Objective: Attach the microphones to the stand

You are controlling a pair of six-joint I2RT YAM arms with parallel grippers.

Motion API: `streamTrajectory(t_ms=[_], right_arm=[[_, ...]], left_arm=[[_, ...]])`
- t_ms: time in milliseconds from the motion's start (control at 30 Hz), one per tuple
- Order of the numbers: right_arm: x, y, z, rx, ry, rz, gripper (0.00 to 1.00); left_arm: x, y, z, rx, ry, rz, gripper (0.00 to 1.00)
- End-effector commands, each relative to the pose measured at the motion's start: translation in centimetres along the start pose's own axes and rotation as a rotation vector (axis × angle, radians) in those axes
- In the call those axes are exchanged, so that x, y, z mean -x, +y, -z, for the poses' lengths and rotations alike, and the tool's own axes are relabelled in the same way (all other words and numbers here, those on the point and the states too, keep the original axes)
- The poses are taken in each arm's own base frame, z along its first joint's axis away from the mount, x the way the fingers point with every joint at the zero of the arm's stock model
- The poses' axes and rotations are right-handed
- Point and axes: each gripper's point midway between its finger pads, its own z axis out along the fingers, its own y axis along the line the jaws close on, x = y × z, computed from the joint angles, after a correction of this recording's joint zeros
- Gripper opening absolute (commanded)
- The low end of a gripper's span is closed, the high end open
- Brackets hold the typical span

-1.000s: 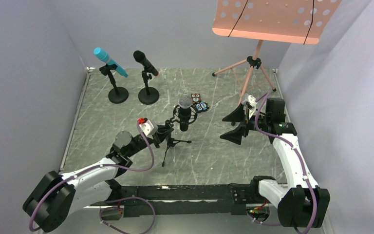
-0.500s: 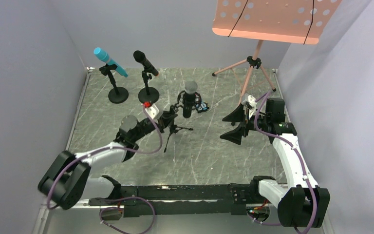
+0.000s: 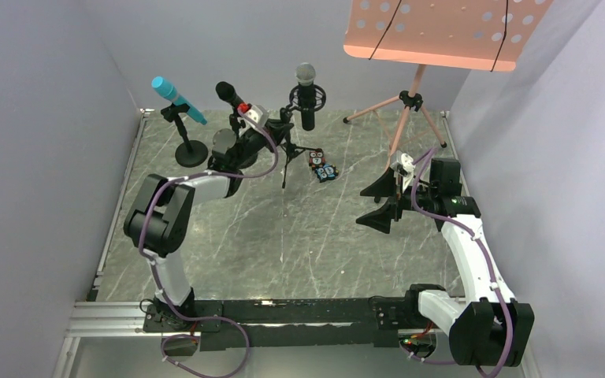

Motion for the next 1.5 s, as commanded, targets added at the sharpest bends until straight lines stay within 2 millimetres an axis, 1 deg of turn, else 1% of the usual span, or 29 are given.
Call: streamTrajectory(t_ms=[0,67,200,267,333,467,600,700,767,867,1000,1167,1300,1367,1467], right_arm=[[1.5,0.2,0.1,0.023,-0.020,0.064,1.00],[1.5,0.2,0.0,0.027,-0.022,0.058,1.00],[1.4,0.2,-0.1,0.038,-0.020,0.051,1.00],[1.3,0.2,-0.1,0.039,-0.017,0.049,1.00],[1.3,0.1,-0.1,0.038,-0.014,0.049,1.00],[1.3,0.1,-0.1,0.033,-0.011,0.048,1.00],[1.3,0.1,-0.1,0.035,-0.012,0.049,1.00],[1.2,0.1,-0.1,0.031,-0.010,0.050,1.00],[1.2,0.1,-0.1,0.032,-0.010,0.049,1.00],[1.3,0.1,-0.1,0.031,-0.010,0.052,1.00],[1.3,0.1,-0.1,0.029,-0.009,0.054,1.00],[1.2,0.0,-0.1,0.026,-0.006,0.053,1.00],[1.1,-0.1,-0.1,0.022,-0.004,0.055,1.00],[1.1,-0.1,-0.1,0.020,-0.002,0.055,1.00],[1.1,-0.2,-0.1,0.018,0.000,0.054,1.00]], left_arm=[[5.4,3.0,-2.4,0.027,-0.169,-0.102,0.00],[5.2,4.2,-3.2,0.039,-0.168,-0.086,0.00],[4.8,5.7,-4.9,0.062,-0.158,-0.074,0.00],[4.3,6.4,-5.6,0.072,-0.155,-0.061,0.00],[3.2,7.1,-6.1,0.090,-0.143,-0.048,0.00],[1.3,7.7,-6.3,0.101,-0.126,-0.031,0.00],[-0.8,7.9,-6.0,0.109,-0.084,-0.022,0.00],[-2.0,8.0,-5.6,0.123,-0.060,-0.013,0.00],[-2.5,8.0,-5.3,0.127,-0.051,-0.005,0.01],[-3.0,7.7,-5.0,0.125,-0.042,0.019,0.07],[-3.4,7.2,-4.4,0.118,-0.033,0.039,0.20],[-3.5,6.6,-4.0,0.102,-0.023,0.051,0.27],[-3.4,6.2,-3.8,0.092,-0.020,0.057,0.36],[-3.2,6.1,-3.7,0.092,-0.022,0.057,0.43],[-2.5,6.1,-3.3,0.104,-0.032,0.057,0.58]])
